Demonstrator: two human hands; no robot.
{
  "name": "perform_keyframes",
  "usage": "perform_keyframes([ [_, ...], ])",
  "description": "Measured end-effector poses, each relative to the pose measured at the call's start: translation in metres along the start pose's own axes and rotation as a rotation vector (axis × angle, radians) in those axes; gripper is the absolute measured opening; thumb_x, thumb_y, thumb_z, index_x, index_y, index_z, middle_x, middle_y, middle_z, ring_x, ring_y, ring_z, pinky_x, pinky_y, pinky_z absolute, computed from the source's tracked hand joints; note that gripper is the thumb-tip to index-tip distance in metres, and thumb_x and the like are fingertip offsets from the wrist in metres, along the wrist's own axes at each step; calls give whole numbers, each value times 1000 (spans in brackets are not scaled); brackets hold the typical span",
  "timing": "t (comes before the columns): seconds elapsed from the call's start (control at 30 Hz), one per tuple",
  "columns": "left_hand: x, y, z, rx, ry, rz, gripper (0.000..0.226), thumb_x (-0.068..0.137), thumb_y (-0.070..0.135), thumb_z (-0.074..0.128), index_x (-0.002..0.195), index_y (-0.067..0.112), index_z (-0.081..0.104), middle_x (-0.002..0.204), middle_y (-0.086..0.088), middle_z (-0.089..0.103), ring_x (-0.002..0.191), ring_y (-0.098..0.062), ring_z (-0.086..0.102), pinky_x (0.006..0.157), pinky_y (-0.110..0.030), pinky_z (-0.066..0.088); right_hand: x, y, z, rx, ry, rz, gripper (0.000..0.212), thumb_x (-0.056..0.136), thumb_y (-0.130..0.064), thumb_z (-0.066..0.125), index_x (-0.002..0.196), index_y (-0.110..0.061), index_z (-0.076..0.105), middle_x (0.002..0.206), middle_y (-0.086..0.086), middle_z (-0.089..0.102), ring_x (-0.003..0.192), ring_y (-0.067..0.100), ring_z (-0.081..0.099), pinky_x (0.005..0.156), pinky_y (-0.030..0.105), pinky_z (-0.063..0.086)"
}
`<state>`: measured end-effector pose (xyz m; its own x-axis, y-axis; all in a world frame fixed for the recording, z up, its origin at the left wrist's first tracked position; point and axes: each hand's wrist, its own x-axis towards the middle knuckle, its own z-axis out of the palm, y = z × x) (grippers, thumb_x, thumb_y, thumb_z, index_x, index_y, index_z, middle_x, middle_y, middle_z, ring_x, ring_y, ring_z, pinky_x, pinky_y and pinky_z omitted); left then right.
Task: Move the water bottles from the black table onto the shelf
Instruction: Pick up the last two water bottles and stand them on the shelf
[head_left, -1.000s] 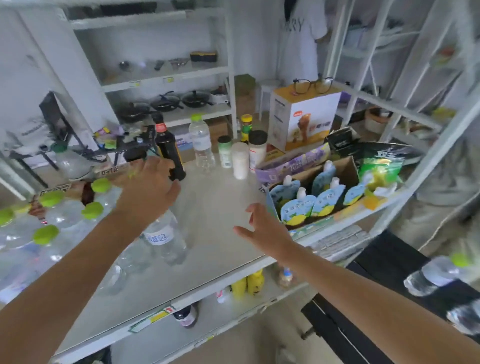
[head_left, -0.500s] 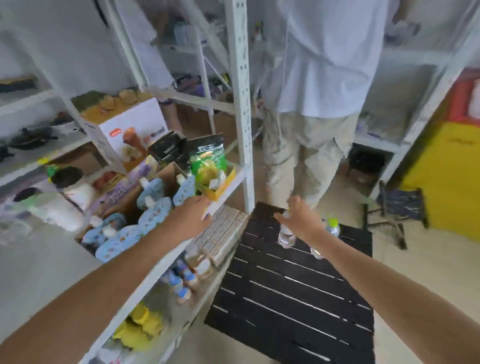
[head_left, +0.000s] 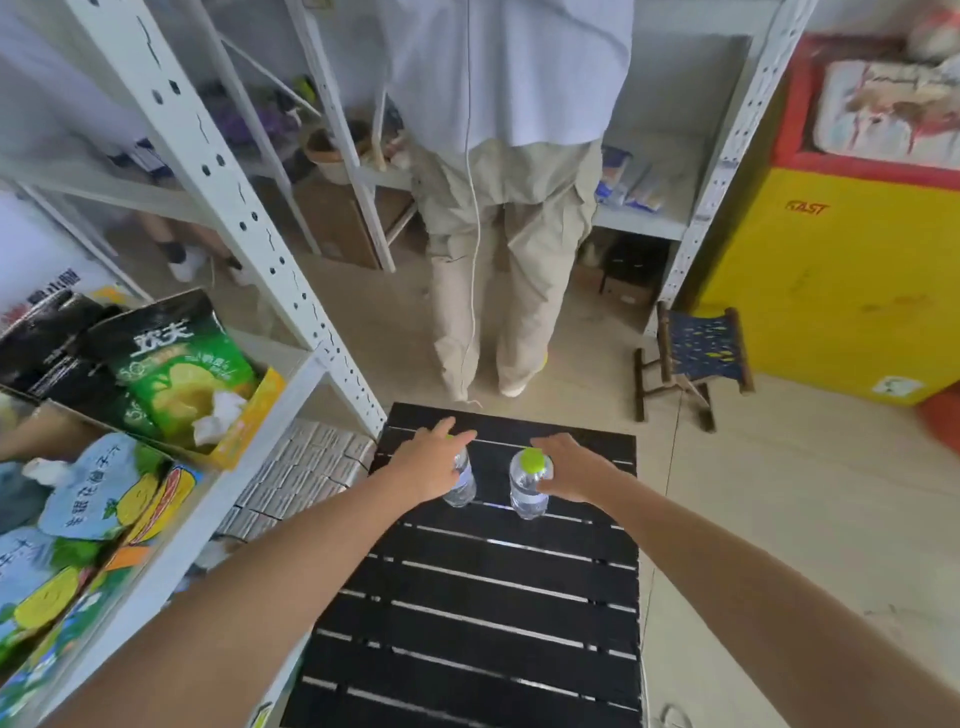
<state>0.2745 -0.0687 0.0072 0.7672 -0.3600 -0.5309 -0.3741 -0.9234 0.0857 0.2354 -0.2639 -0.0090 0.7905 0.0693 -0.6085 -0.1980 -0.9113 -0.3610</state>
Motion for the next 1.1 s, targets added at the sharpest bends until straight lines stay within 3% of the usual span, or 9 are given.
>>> perform_keyframes([
  [0.2, 25, 7, 22, 61, -49, -126, 46, 89, 11, 50, 134, 10, 40, 147, -5, 31, 133, -39, 26, 106, -42, 39, 22, 0, 34, -179, 80, -22, 56, 90, -13, 58, 139, -25, 34, 143, 8, 34, 126, 31, 46, 96, 45, 49],
  [0.3, 20, 8, 28, 55, -19, -191, 56, 87, -1, 51, 139, 13, 35, 151, -14, 20, 132, -42, 27, 106, -40, 38, 21, -5, 47, -215, 81, -47, 52, 90, -12, 57, 136, -21, 36, 139, 10, 39, 119, 34, 53, 91, 44, 53],
  [0.37, 12, 4, 30, -40, -40, -246, 61, 87, -3, 50, 141, 15, 30, 153, -18, 13, 131, -41, 34, 105, -41, 40, 19, -13, 53, -245, 102, -94, 42, 90, -16, 54, 130, -20, 41, 130, 9, 46, 111, 35, 59, 84, 42, 54],
  [0.43, 3, -2, 36, -160, -48, -284, 54, 92, 8, 47, 142, 15, 29, 149, -21, 24, 122, -39, 49, 102, -43, 44, 18, -22, 56, -268, 113, -116, 36, 89, -20, 55, 123, -18, 45, 124, 7, 51, 107, 34, 61, 80, 40, 53],
  [0.6, -33, -18, 43, -201, -65, -290, 51, 92, 13, 47, 140, 15, 31, 144, -22, 31, 116, -37, 56, 97, -39, 47, 11, -47, 45, -197, 87, -123, 33, 88, -26, 52, 120, -19, 47, 122, 2, 56, 107, 30, 62, 88, 39, 50],
  [0.67, -54, -35, 34, -247, -13, -249, 37, 89, 16, 52, 125, 11, 43, 129, -21, 41, 106, -38, 60, 88, -40, 49, 3, -65, 39, -210, 82, -180, 34, 91, -28, 47, 123, -19, 45, 126, 2, 56, 111, 30, 60, 93, 38, 50],
  [0.77, -106, -62, 16, -351, 96, -265, 16, 84, 20, 55, 96, 13, 46, 101, -12, 45, 98, -33, 58, 72, -33, 38, -25, -109, 31, -232, 102, -280, 29, 92, -28, 44, 119, -20, 48, 126, 1, 59, 112, 29, 61, 92, 35, 48],
  [0.9, -217, -98, 8, -358, 196, -308, 29, 87, 26, 53, 114, 16, 47, 111, -8, 42, 85, -24, 54, 64, -31, 39, -83, -179, 22, -239, 149, -417, 22, 83, -23, 46, 103, -24, 54, 108, 3, 68, 102, 30, 63, 75, 30, 41],
  [1.1, -402, -154, -8, -283, 430, -457, 31, 91, 34, 46, 118, 18, 46, 101, 2, 33, 84, -22, 48, 73, -30, 36, -188, -298, 25, -244, 335, -746, 15, 79, -34, 58, 92, -27, 52, 101, 2, 69, 95, 28, 63, 66, 27, 33],
])
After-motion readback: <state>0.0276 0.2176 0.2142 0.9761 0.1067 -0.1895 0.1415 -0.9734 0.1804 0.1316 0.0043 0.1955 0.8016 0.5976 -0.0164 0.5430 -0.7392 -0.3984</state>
